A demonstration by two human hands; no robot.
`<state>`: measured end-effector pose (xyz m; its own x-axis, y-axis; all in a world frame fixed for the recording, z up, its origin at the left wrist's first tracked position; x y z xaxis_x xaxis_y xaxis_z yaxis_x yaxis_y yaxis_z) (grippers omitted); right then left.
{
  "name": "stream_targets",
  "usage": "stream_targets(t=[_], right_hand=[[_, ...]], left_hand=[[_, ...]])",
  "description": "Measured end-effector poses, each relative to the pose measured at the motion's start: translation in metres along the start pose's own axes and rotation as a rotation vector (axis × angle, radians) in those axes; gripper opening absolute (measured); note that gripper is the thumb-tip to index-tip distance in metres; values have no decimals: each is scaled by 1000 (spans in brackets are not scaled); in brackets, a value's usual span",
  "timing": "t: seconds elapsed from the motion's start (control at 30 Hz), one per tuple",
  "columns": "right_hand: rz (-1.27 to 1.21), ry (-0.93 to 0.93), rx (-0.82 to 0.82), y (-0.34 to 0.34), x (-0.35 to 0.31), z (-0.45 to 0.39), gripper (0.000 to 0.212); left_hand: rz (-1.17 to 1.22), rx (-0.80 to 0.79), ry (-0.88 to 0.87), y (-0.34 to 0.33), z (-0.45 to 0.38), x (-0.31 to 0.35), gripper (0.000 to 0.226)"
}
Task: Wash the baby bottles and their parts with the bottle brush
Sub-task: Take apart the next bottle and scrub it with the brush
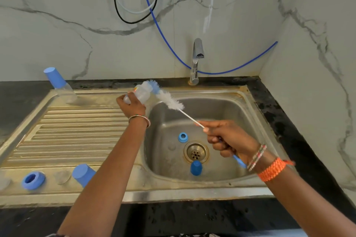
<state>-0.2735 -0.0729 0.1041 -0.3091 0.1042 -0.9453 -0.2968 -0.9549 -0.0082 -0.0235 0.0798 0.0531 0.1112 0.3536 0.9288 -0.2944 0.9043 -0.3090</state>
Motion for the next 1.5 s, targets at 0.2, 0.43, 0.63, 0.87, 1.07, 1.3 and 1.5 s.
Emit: stream_targets(t=[0.2,0.43,0.63,0.87,1.07,1.3,1.5], right_hand=[[888,590,423,11,-21,-3,38],[1172,495,379,-3,-54,-33,50],[1315,462,270,-13,-84,-20,39],[1408,306,189,-26,-106,-50,35],[1414,292,72,-38,-94,-42,33],[1303,281,377,-25,-87,-51,34],[1162,401,292,-26,-84,-37,37]], left_hand=[[-283,-142,-134,-8,1,1,18],[-387,-527,-600,-34,61,23,37],[-345,-446,-586,-19,21,33,33],[-441,-595,-752,-28,54,27,38],[-387,-474,-722,-8,24,41,34],[-353,-437,-737,-17,29,53,44],[-403,-467,-725,-10,26,45,35]])
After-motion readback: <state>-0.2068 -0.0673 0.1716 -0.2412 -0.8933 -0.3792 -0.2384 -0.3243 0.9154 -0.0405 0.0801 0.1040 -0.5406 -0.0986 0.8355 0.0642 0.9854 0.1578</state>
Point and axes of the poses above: each hand's wrist, its own z-axis away from the middle knuckle, its own y-axis out of the back of the hand, x = y × z, the point moved 6 cm from there along -z, towards the middle knuckle, and after that the axes turned 6 degrees about y, right-handed, at the moved point
